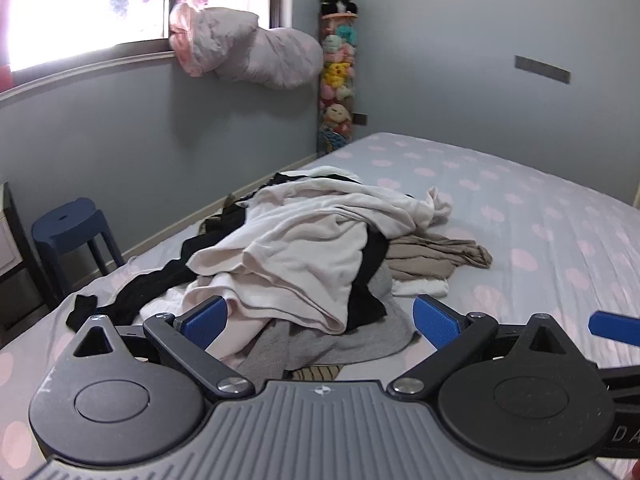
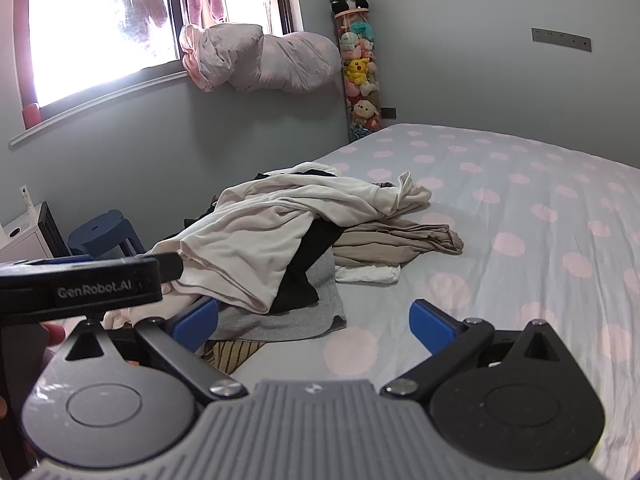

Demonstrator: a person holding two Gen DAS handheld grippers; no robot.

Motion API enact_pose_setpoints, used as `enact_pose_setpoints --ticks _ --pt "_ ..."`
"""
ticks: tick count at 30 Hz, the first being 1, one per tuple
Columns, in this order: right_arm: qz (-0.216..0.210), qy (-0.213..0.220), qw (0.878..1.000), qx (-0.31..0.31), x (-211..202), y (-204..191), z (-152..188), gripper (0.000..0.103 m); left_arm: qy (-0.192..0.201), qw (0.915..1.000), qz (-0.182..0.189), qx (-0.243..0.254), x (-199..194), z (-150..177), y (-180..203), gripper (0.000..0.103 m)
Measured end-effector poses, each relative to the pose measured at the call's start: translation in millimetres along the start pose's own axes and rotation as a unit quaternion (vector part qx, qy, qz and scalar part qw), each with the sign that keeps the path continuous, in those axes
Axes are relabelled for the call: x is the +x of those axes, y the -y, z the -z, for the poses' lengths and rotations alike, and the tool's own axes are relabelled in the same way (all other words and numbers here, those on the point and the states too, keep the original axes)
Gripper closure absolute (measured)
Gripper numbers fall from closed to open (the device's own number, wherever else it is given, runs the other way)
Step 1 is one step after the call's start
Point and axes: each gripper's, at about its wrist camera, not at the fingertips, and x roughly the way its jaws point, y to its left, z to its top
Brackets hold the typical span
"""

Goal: Fold clothes
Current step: 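Move both grippers toward the clothes pile on the bed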

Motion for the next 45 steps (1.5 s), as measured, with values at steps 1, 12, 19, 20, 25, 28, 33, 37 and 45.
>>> enact_pose_setpoints --ticks 1,12,19,20,25,28,33,37,45 --pt "-0.001 0.000 1.000 0.002 0 1 0 0.001 -0.003 1.0000 -0.001 0.002 0 1 1 0.004" --pt "-0.001 -0.007 1.000 0.000 9 -1 3 0.001 -0.041 0.9990 -0.008 0.014 12 7 0 0.013" --pt "-0.002 -0.014 1.000 0.003 9 1 7 0.001 -0.048 0.9988 -0.002 0.009 13 7 -1 0.016" --pt "-0.002 -0.015 1.000 0.004 10 1 7 0.001 -0.047 0.9988 -0.004 0.010 13 6 -1 0.016" --pt "-0.002 -0.018 1.000 0.006 11 1 8 0.001 -0.039 0.9990 -0.007 0.020 12 7 1 0.020" --pt "-0.002 -0.019 1.000 0.008 12 3 8 0.001 -0.036 0.9992 -0.008 0.018 10 6 0 0.023" --pt "-0.002 -0.019 1.000 0.010 12 4 9 0.001 -0.029 0.9989 -0.015 0.034 8 6 3 0.023" --pt "-0.002 -0.021 1.000 0.011 13 5 10 0.001 -0.017 0.9994 0.010 0.028 6 5 1 0.023" --pt "0.001 -0.020 1.000 0.016 12 7 10 0.001 0.004 0.9982 0.039 -0.046 1 1 -12 0.023"
